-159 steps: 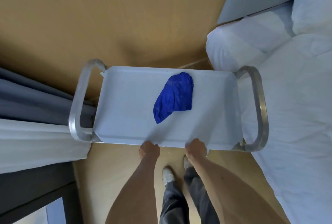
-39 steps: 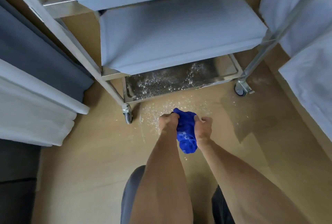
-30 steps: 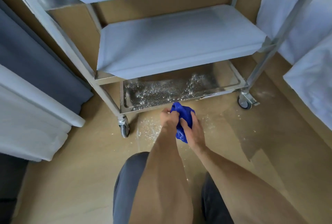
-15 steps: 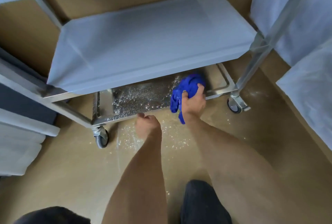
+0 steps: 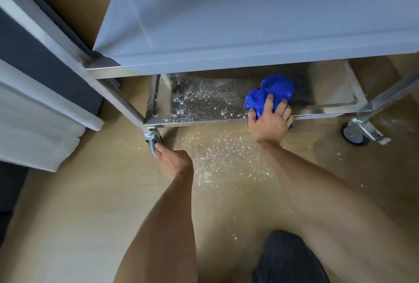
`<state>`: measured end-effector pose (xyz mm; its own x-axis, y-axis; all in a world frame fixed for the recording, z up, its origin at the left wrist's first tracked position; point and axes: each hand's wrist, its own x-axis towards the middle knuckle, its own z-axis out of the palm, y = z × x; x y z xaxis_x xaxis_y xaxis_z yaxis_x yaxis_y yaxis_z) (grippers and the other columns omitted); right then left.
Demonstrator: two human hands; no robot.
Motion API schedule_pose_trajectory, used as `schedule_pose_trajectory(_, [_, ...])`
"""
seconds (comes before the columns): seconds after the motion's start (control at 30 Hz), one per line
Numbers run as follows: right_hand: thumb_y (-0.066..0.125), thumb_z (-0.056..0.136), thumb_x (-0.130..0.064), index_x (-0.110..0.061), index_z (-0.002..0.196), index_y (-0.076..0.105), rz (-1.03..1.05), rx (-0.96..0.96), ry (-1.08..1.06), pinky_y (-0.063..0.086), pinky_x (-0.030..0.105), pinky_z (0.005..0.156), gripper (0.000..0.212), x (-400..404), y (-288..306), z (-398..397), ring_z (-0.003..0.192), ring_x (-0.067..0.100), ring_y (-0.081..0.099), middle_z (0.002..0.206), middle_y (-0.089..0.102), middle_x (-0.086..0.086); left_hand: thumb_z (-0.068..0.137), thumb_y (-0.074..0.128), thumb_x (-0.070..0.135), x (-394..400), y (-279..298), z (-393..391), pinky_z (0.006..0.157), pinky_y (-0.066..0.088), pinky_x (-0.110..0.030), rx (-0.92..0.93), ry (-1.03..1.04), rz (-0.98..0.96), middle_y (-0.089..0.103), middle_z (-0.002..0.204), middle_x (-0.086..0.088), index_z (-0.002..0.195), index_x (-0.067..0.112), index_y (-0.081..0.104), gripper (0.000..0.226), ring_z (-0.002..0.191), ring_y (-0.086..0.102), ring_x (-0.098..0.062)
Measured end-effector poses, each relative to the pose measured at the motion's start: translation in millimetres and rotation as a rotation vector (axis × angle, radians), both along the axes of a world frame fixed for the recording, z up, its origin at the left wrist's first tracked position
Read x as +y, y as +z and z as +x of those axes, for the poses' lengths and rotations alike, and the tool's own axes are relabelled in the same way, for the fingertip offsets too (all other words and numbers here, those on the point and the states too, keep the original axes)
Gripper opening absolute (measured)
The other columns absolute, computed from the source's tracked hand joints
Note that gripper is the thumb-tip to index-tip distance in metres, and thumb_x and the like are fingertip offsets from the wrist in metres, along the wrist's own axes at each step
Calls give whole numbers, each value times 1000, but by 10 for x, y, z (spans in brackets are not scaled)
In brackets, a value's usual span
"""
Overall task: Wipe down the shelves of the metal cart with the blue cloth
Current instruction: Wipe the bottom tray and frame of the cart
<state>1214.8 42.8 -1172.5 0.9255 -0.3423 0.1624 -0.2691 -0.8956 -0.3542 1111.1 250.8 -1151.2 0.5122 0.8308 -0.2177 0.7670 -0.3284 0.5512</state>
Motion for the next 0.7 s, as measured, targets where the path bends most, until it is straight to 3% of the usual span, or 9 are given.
schedule_pose_trajectory(0.17, [51, 82, -46, -18, 142, 46, 35, 46, 14, 33, 50, 100, 66, 676, 40, -143, 129, 41, 40, 144, 42, 26, 82, 51, 0, 206, -48, 31, 93, 43, -42, -75, -30, -39, 45, 138, -19, 141, 1, 32, 62, 116, 52, -39])
schedule_pose_trajectory(0.33, [48, 83, -49, -18, 141, 46, -33, 35, 13, 33, 50, 102, 65, 581, 7, -101, 124, 40, 42, 138, 45, 24, 98, 46, 21, 626, 187, 427, 82, 51, -42, -204, 27, -49, 45, 141, -19, 145, 5, 22, 56, 98, 62, -38])
schedule_pose_trajectory(0.5, [40, 86, -52, -14, 138, 51, -32, 10, 18, 37, 50, 99, 65, 749, 33, -87, 117, 42, 46, 135, 47, 26, 99, 37, 33, 905, 212, 646, 71, 40, -32, -351, 123, 19, 56, 98, -10, 122, 13, 42, 31, 81, 55, -26])
schedule_pose_trajectory(0.6, [41, 88, -48, -15, 140, 51, -68, -9, 162, 38, 50, 100, 62, 1262, 25, -182, 114, 40, 46, 137, 47, 24, 102, 35, 35, 1045, 141, 615, 71, 33, -30, -362, 98, 53, 56, 95, -7, 121, 11, 51, 34, 81, 49, -20])
schedule_pose_trajectory(0.7, [40, 87, -46, -19, 139, 52, -63, -20, 310, 38, 49, 102, 60, 2053, 9, -249, 117, 38, 47, 139, 47, 23, 99, 37, 39, 1121, 41, 616, 71, 31, -31, -430, 96, 41, 61, 98, -12, 115, 11, 54, 37, 83, 53, -26])
